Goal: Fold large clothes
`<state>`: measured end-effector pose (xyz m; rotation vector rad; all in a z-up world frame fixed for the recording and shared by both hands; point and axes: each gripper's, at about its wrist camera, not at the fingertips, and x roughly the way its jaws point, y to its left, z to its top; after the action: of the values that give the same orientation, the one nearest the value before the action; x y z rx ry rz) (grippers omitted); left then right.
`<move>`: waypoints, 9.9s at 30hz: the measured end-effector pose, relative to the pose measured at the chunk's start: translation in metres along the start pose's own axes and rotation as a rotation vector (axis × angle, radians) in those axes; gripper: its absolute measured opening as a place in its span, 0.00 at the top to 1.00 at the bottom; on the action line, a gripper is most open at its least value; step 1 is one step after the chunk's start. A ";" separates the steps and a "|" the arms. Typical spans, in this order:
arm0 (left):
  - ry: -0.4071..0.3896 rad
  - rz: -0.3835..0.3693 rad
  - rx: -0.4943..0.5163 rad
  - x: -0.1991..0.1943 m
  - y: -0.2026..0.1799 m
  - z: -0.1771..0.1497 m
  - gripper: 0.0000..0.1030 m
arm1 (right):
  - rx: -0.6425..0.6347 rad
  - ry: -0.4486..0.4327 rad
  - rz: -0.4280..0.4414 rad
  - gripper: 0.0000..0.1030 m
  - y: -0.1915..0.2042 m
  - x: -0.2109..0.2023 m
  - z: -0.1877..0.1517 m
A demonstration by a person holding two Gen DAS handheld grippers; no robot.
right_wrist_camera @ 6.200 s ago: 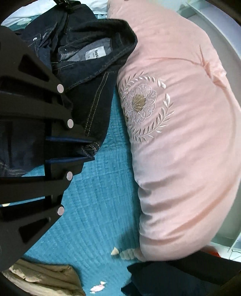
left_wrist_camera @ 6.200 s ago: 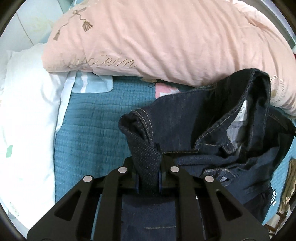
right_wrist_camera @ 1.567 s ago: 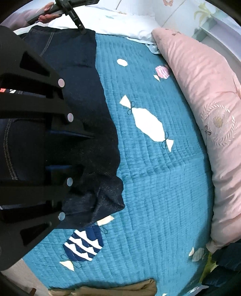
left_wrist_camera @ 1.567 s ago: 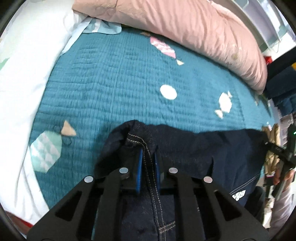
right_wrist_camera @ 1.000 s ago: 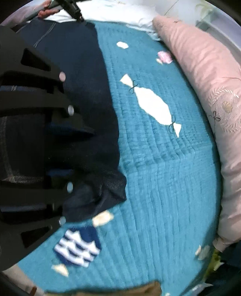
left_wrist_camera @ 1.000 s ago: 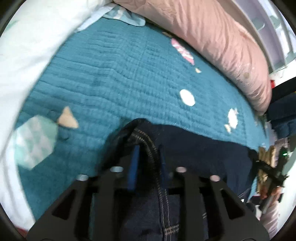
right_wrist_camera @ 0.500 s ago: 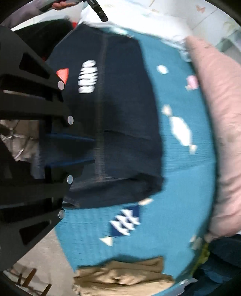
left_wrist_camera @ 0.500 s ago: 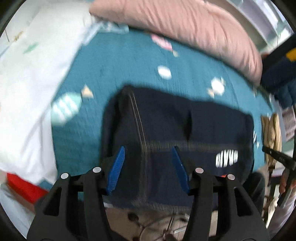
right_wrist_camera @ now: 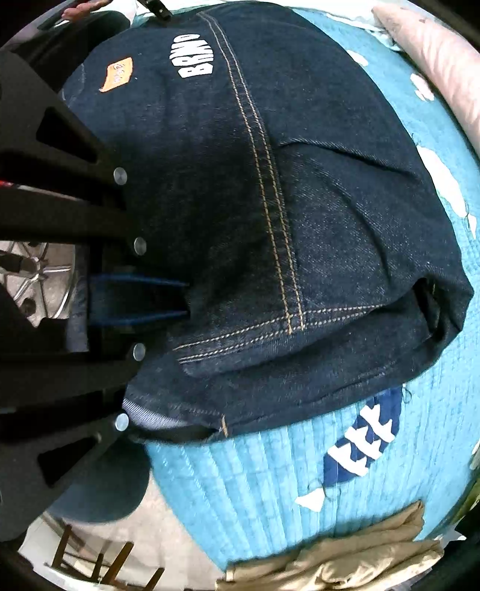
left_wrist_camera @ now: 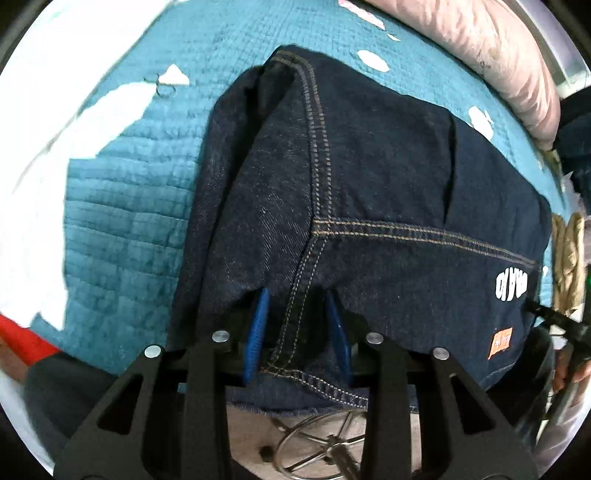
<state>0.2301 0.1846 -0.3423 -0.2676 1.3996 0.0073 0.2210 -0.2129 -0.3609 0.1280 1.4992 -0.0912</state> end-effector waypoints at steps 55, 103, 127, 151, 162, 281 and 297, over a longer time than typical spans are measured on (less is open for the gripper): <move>0.125 -0.018 0.168 0.049 -0.213 0.033 1.00 | 0.065 -0.156 0.058 0.24 -0.044 -0.055 0.005; 0.138 -0.002 0.152 0.058 -0.185 0.028 0.97 | 0.111 -0.094 0.087 0.09 -0.086 -0.032 0.034; 0.124 0.018 0.138 0.055 -0.195 0.018 0.97 | 0.047 0.026 0.453 0.32 -0.065 0.016 0.046; 0.104 -0.019 0.099 0.051 -0.184 0.007 0.97 | 0.079 -0.198 0.715 0.90 -0.026 -0.109 0.015; 0.105 -0.042 0.093 0.039 -0.181 0.005 0.97 | -0.114 -0.218 0.728 0.90 0.052 -0.159 0.008; -0.124 -0.090 -0.058 -0.079 -0.002 0.001 0.38 | -0.487 0.115 0.647 0.45 0.251 -0.059 -0.097; 0.012 0.008 -0.139 -0.015 0.018 0.023 0.81 | -0.287 0.117 0.355 1.00 0.245 0.019 -0.023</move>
<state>0.2470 0.2092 -0.3271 -0.3781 1.4143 0.1102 0.2341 0.0334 -0.3740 0.1672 1.5678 0.4214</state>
